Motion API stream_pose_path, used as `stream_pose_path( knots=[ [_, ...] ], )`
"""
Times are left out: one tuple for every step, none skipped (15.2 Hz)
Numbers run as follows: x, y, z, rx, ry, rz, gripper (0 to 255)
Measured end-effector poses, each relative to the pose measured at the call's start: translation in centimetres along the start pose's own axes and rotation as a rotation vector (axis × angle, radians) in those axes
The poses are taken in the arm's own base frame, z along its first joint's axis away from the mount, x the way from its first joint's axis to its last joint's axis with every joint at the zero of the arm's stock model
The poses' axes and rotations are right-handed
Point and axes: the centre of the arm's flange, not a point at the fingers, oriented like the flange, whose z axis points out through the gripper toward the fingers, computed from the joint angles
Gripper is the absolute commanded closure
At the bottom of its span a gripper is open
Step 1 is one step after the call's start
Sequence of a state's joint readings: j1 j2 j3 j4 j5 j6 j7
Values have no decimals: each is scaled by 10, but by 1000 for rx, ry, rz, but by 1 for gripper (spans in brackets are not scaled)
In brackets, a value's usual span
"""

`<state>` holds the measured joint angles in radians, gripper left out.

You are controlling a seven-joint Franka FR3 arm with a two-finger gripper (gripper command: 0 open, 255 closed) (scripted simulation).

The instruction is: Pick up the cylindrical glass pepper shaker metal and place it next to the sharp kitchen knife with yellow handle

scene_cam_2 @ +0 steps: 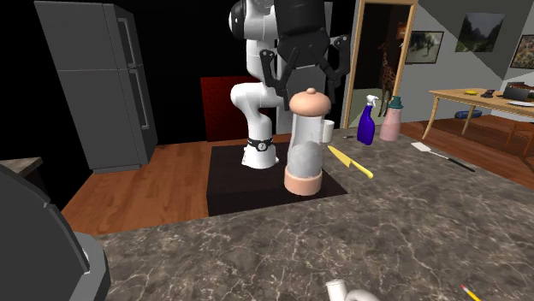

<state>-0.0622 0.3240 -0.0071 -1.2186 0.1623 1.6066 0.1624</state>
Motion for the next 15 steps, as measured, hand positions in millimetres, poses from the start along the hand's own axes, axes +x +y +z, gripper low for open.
stream_pose_path(
  knots=[
    [0,-1,-5,0,0,0,255],
    [0,-1,-10,0,0,0,255],
    [0,-2,-15,0,0,0,255],
    [0,-3,-21,0,0,0,255],
    [0,-4,-26,0,0,0,255],
    [1,-5,-31,0,0,0,255],
    [2,-6,-36,0,0,0,255],
    [2,-7,-42,0,0,0,255],
    [1,-8,-47,0,0,0,255],
    [1,-9,-50,0,0,0,255],
    [-4,-13,-52,0,-1,0,255],
    [-12,-17,-53,0,-1,0,255],
    [-22,-24,-53,0,-1,0,255],
    [-33,-31,-53,0,-1,0,255],
    [-45,-40,-54,0,0,-1,255]
  ],
)
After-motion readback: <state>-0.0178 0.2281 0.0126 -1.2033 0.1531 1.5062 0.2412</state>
